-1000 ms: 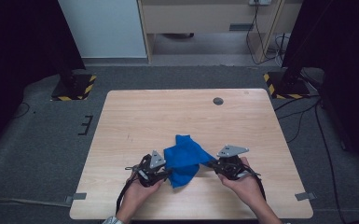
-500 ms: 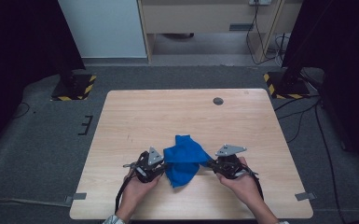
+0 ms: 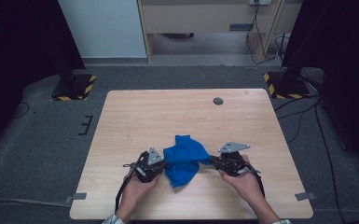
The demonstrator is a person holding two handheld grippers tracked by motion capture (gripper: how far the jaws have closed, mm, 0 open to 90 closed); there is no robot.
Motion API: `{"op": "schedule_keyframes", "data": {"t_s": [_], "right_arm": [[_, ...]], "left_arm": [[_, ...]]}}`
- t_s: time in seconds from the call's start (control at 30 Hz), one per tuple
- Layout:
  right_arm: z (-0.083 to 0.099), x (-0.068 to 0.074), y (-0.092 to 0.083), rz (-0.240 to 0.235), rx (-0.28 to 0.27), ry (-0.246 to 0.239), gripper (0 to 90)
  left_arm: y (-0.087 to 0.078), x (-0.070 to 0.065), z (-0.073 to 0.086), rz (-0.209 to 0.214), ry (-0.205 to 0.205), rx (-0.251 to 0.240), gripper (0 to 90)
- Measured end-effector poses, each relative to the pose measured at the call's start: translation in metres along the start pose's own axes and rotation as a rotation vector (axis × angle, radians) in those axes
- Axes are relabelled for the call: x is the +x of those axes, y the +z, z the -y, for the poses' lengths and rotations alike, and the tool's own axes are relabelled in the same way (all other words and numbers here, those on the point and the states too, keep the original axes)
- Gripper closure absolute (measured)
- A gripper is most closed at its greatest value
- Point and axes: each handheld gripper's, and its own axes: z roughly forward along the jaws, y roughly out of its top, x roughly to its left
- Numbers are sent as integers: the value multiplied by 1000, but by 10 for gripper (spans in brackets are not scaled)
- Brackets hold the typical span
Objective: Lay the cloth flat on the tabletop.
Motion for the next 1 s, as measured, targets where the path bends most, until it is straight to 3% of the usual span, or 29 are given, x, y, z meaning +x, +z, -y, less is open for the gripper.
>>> {"op": "schedule_keyframes", "data": {"t_s": [0.13,0.33,0.47,0.6,1.0], "right_arm": [[1,0,2,1,1,1,852],[8,-1,5,44,2,-3,598],[14,-2,7,72,4,-17,518],[20,-3,10,86,16,-26,483],[39,-16,14,108,55,-25,501]], "left_arm": [[-4,2,-1,-9,-17,-24,877],[-11,10,0,-38,-65,-69,877],[-15,13,0,-61,-86,-86,877],[-17,16,1,-75,-108,-99,877],[-25,29,6,-117,-175,-118,878]]}}
